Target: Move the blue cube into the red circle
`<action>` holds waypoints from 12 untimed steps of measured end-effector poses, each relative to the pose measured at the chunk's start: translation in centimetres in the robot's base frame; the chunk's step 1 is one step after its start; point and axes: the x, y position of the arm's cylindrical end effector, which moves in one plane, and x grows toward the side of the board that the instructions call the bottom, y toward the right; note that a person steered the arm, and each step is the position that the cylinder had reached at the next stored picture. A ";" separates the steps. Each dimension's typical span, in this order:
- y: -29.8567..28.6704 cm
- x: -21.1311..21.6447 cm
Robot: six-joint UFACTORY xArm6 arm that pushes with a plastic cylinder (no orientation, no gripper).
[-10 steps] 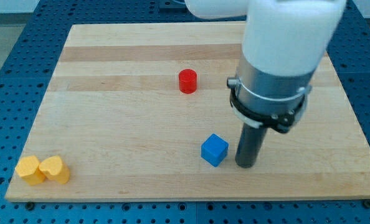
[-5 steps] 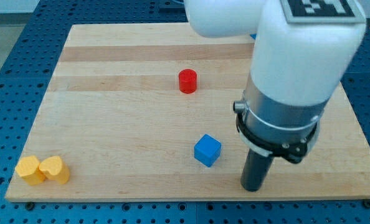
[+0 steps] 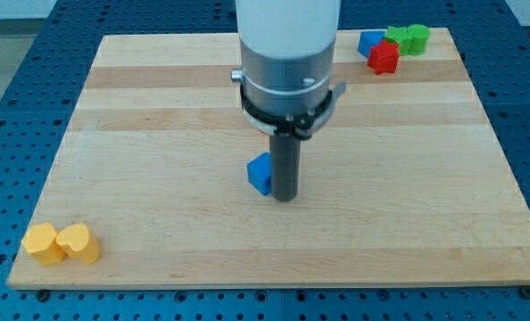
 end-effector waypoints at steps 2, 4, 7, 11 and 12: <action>-1.4 -4.7; -4.1 3.2; -6.2 -5.8; -6.3 -4.4; -6.7 -3.9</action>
